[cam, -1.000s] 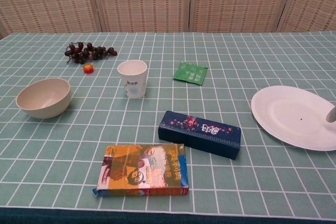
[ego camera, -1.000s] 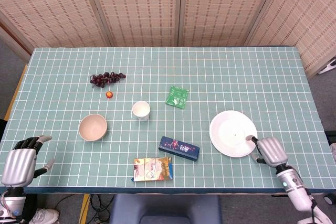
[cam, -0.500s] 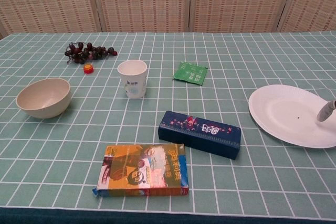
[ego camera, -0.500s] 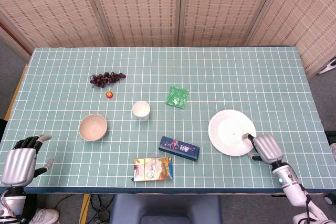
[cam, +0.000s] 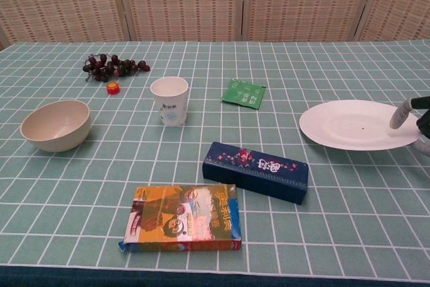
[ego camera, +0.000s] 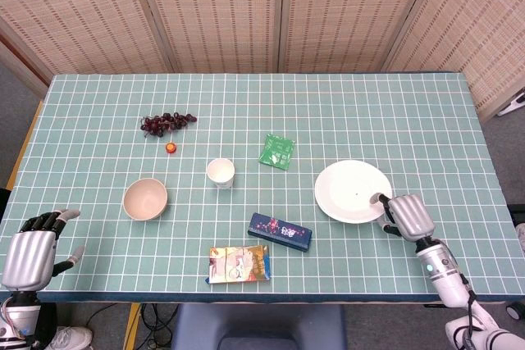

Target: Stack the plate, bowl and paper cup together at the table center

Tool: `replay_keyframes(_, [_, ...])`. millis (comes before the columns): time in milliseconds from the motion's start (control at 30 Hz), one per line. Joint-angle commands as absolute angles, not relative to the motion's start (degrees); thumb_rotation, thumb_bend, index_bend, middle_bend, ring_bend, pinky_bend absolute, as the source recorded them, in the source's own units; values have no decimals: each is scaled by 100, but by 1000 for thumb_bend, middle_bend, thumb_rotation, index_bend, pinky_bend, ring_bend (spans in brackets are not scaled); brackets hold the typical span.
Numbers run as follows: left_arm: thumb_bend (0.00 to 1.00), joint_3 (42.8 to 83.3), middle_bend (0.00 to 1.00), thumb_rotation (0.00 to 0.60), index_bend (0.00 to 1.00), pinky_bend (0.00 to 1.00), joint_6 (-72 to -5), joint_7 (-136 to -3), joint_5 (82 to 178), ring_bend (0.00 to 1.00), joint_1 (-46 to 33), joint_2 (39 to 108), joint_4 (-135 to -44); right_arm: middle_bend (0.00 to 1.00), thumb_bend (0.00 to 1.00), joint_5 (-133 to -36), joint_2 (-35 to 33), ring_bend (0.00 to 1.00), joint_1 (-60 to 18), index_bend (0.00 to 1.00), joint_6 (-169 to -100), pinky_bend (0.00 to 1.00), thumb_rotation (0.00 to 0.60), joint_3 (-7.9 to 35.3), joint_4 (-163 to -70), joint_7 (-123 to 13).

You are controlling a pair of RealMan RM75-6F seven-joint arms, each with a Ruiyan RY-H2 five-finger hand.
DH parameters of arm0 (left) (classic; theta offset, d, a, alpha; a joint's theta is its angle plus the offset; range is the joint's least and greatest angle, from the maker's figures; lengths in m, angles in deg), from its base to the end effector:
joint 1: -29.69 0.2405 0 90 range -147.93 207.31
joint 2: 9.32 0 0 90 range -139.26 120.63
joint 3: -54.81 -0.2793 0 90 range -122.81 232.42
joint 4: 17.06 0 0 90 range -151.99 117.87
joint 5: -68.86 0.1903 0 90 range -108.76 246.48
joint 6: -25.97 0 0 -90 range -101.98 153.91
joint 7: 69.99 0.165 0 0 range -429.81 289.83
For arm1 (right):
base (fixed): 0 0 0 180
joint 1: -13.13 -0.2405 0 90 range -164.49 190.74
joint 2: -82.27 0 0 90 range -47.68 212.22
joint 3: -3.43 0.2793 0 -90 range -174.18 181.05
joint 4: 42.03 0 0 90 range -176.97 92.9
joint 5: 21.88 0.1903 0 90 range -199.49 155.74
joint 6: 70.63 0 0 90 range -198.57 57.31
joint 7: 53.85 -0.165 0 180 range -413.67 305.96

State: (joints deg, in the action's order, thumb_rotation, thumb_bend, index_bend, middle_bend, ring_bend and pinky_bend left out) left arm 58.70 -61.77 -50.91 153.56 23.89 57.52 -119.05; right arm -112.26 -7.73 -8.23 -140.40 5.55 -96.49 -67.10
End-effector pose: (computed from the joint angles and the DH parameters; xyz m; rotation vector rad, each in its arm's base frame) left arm -0.2858 0.2070 0.1709 -1.3900 -0.7770 -0.8522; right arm -0.3342 -0.3048 0.0445 1.6959 -0.9147 0.9193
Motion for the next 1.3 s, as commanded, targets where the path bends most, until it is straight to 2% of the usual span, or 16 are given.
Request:
replay_keyframes(33, [219,5872,316,600,288,323,-6186,-5098,15348,299,2398,5745,-11910,803,412,-11208,-827,898,-911,412,-14045,1000,600,617,-9660,-6715])
replay_keyframes(467, [219,5878,316,600,288,323,-6240,-5180,15389,299,2423,5698,-11910,821,432,-11329,-916,911,-1307,576,-14279,1000,600,817,-9527,-6578])
replay_keyframes(833, [219,5883,316,600,288,323,-6273,-5175,15448,299,2425,5685,-11942,821,442,-11627,-806,912,-1814,592,-14581,1000,600,1008,-9761,-6298])
replay_keyframes(1300, [219,5880,316,600,287,323,-6344,-5223,15443,299,2487,5628,-11947,821,442,-12040,-1539,919,-2642,597,-14618,1000,600,1050,-9216,-5827])
